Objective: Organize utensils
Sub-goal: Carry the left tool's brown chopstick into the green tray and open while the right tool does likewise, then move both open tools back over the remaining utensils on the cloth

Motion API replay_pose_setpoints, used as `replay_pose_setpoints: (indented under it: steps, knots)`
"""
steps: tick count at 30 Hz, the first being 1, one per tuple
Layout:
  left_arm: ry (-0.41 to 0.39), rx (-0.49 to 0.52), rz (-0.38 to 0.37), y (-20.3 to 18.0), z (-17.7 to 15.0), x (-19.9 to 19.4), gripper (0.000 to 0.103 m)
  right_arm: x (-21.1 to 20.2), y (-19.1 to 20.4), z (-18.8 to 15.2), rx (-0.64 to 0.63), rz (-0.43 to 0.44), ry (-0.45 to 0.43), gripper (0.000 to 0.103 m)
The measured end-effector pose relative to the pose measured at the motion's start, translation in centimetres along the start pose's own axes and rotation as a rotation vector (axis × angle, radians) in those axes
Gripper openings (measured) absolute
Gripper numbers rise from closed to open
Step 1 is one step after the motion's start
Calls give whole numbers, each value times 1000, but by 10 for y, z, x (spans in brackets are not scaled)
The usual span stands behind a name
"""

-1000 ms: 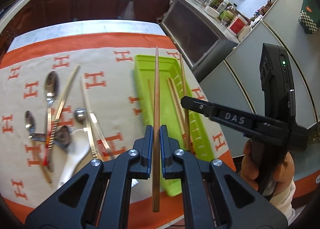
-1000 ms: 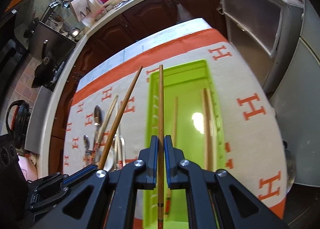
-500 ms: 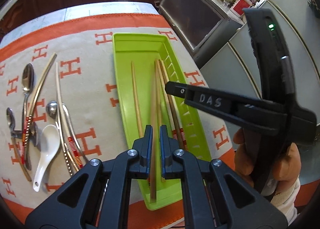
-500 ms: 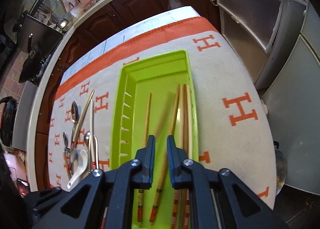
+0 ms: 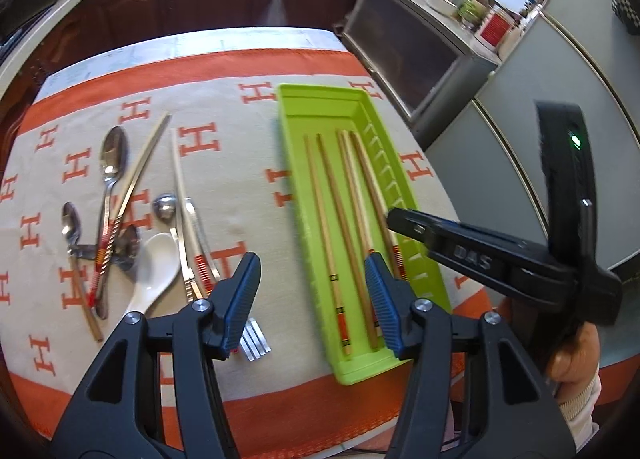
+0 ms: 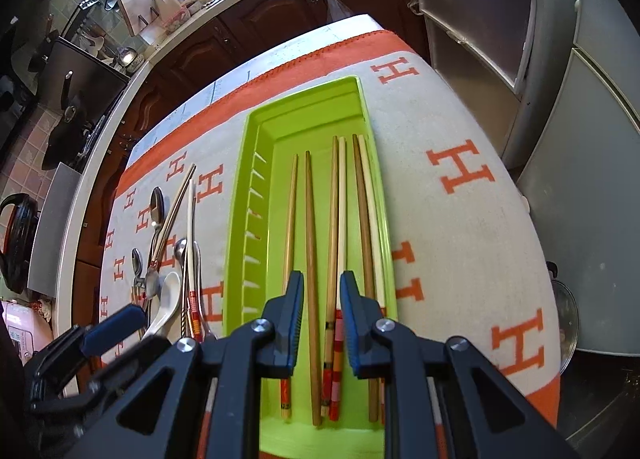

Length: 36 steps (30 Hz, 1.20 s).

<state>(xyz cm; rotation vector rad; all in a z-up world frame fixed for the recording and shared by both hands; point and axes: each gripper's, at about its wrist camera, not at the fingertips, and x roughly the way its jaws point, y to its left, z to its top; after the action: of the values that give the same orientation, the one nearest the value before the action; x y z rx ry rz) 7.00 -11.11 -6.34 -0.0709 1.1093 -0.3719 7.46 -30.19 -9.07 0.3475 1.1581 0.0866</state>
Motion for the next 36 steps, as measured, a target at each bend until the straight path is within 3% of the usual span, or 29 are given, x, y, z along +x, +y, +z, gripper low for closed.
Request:
replay_pose_setpoints:
  steps: [19,30,36]
  knots:
    - [-53,-110,23,49,-19,-33,51,-11,37,-29,-61,-10,3,18]
    - [-68,-176,34,85,-26,-40,51,0,72,-35,-124,-22,29,18]
    - [-76,-191,77,107,-30,-41,51,11,91,-37,-158,-27,46,18]
